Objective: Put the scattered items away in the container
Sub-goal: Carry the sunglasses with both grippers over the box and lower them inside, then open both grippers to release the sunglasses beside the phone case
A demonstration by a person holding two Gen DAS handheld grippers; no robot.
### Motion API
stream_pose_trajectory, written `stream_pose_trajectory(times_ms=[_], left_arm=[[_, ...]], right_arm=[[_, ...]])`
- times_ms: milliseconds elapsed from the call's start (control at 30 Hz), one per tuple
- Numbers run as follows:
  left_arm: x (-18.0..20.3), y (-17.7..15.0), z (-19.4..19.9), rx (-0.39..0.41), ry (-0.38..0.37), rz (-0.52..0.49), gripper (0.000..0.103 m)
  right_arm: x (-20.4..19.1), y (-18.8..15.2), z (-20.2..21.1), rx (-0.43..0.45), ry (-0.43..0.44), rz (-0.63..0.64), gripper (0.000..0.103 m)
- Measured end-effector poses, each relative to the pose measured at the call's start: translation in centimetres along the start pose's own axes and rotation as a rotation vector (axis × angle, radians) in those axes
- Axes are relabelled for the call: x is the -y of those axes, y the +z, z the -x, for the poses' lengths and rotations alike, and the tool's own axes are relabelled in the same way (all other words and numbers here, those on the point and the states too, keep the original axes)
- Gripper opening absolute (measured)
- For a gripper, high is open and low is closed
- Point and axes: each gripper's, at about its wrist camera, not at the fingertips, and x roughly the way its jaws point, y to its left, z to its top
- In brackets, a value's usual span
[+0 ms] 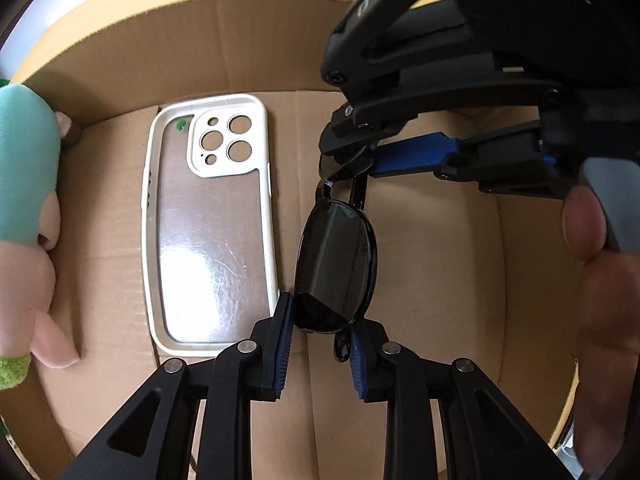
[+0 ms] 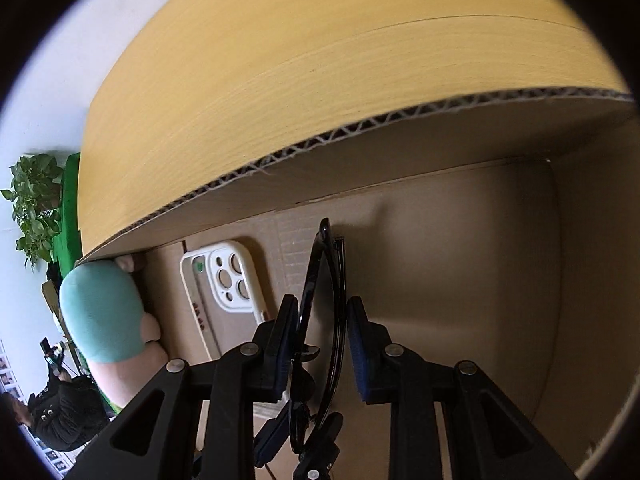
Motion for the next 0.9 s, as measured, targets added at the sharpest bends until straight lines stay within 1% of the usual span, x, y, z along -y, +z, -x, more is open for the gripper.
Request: stream_pose_trajectory(times_ms=[133, 300, 367, 433, 533, 600, 633, 667, 733, 800, 900], left_arm=[[0.2, 0.3, 0.0, -0.001, -0.001, 0.006, 0.026], [0.5, 0.1, 0.2, 0.007, 0.002, -0.009, 0.027], [0.4, -0.1, 0.3, 0.015, -0.006, -0.005, 0.030], [0.4, -0.3, 0.5, 0.019, -0.007, -0.004, 0.035], [0.5, -0.6, 1.1, 0.033, -0.010, -0.013, 0.037], [0.7, -0.9, 2.0, 0.056, 0.001, -0.016, 0.050], [0.7, -1.2, 2.6, 0.073, 0.008, -0.017, 0.061], [0.7, -1.5, 3.3, 0.093, 0.007, -0.017, 0.065], [0.7, -2.2, 4.8, 0.127, -0.005, -0.009, 0.067], [0.7, -3.1, 6.7, 0.164, -0.014, 0.003, 0.071], [0.9, -4.6, 9.5, 0.219, -0.016, -0.001, 0.074]], right_arm=[[-0.7, 0.2, 0.0, 0.027, -0.010, 0.044, 0.024], [-0.7, 0.3, -0.1, 0.036, -0.015, 0.059, 0.024], [-0.8, 0.3, -0.1, 0.037, -0.020, 0.070, 0.024], [-1.0, 0.2, -0.2, 0.045, -0.019, 0.083, 0.026], [-0.7, 0.2, -0.1, 0.043, 0.022, 0.085, 0.031], [-0.3, 0.1, 0.7, 0.054, 0.040, 0.069, 0.034], [-0.1, 0.0, 1.4, 0.067, 0.047, 0.062, 0.036], [0.1, -0.1, 2.1, 0.075, 0.058, 0.060, 0.038], [0.3, -0.8, 4.0, 0.101, 0.076, 0.079, 0.042], [0.5, -1.9, 6.2, 0.138, 0.077, 0.107, 0.052], [1.5, -4.6, 8.8, 0.170, 0.103, 0.123, 0.056]])
